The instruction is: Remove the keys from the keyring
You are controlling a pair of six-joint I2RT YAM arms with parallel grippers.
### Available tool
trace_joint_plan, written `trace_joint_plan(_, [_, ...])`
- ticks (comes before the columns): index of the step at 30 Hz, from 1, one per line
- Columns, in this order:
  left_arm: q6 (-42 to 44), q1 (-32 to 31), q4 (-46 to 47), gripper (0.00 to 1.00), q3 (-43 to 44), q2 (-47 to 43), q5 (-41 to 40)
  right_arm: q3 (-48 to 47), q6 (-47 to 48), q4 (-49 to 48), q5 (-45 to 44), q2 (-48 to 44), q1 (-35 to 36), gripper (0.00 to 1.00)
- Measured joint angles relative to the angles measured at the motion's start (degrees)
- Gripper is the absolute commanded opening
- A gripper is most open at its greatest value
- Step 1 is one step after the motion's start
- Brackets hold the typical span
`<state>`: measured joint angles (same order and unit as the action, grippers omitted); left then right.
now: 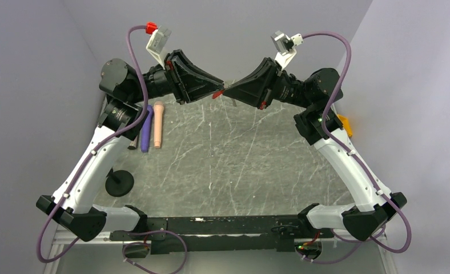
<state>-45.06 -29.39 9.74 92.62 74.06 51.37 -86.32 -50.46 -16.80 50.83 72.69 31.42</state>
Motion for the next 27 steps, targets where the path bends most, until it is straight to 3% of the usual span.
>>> trace_joint_plan(6, [0.9,-0.7,-1.27,0.16,0.52,0.02,0.0,0.0,0.68,0.85,0.5,0.0,0.0,0.0])
trace_joint_plan(10, [2.29,-1.22,-3.21,0.0,2.05,0.39,0.13,0.0,1.14,1.01,0.59,0.0,0.0,0.0])
trace_joint_plan(27, [17.4,-2.99,-21.86,0.0,8.68,0.7,-0.61,0.02,3.98,6.54,2.27,-0.55,0.0,0.0])
